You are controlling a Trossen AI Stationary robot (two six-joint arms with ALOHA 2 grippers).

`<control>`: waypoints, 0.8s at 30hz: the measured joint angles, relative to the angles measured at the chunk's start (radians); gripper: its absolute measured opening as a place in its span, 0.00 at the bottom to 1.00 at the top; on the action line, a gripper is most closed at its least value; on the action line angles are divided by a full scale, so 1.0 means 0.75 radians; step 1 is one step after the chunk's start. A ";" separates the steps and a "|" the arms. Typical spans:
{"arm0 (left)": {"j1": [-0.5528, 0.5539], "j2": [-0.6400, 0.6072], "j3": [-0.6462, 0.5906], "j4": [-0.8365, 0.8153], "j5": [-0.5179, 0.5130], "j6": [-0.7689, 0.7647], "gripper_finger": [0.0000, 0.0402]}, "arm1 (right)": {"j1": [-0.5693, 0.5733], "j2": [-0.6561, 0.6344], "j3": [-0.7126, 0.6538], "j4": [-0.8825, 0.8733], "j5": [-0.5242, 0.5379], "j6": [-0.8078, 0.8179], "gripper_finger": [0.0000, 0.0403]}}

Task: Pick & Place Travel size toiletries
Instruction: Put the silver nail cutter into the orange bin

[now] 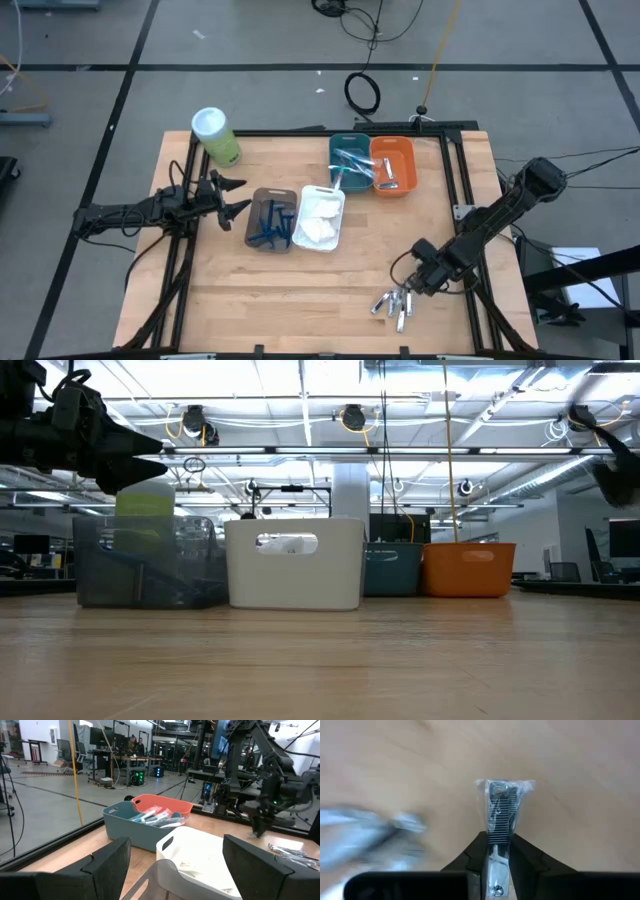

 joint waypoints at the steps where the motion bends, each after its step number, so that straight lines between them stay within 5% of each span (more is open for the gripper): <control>1: 0.000 0.000 0.000 0.000 0.000 0.000 0.76 | 0.000 -0.038 -0.001 -0.004 0.038 -0.009 0.12; 15: 0.000 0.000 0.000 0.000 0.000 0.000 0.76 | -0.015 -0.328 0.005 0.283 0.533 -0.374 0.11; 24: 0.000 0.000 0.000 0.000 0.000 0.000 0.76 | -0.169 -0.258 0.007 0.770 0.607 -0.917 0.11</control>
